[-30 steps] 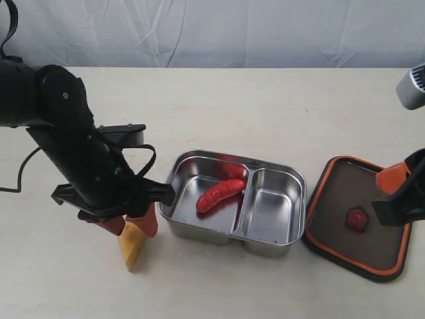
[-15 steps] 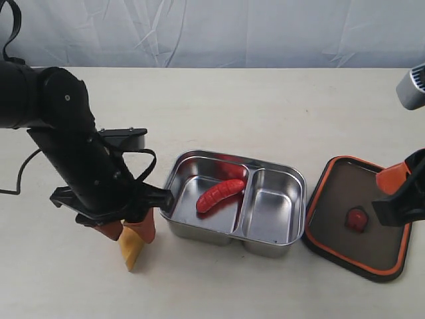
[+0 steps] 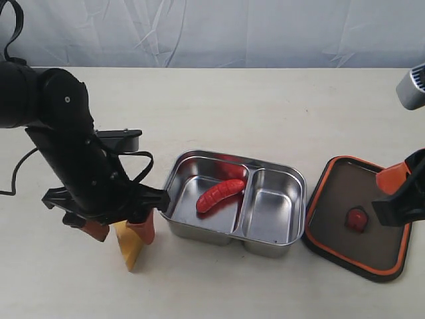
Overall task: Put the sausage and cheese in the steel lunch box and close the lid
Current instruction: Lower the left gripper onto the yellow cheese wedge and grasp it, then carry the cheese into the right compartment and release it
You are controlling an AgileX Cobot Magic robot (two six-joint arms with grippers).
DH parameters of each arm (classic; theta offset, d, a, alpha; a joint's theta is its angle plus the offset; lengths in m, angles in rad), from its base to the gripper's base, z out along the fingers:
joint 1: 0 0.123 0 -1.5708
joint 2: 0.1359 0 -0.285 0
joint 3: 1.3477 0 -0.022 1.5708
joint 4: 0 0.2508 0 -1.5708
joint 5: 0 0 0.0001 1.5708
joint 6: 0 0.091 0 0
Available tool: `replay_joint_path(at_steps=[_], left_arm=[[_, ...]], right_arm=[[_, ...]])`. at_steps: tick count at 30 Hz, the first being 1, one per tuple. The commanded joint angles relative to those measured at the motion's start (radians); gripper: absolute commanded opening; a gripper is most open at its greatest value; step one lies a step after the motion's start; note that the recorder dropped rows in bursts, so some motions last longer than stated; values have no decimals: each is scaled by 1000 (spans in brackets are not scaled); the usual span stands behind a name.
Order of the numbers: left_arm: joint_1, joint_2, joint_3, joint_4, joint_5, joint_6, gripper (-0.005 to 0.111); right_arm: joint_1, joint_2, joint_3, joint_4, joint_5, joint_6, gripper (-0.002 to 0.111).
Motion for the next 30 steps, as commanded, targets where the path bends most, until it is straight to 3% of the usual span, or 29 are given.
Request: replay_joint_path(at_steps=[1,20,25,30], left_arm=[[-2,-9,4,20,0,-46,74],[-2,115,4,13,-119,-108,70],[-2,136,4,13,-119,-108,50],[-2,136,4,21,-108,-108,16]], right_arm=[[0,-5,-7,-6,4,1,0],[0,-5,-7,-6,4,1,0],[0,-5,-7,-6,6,1,0],[0,-5,-7,-6,6,1,0]])
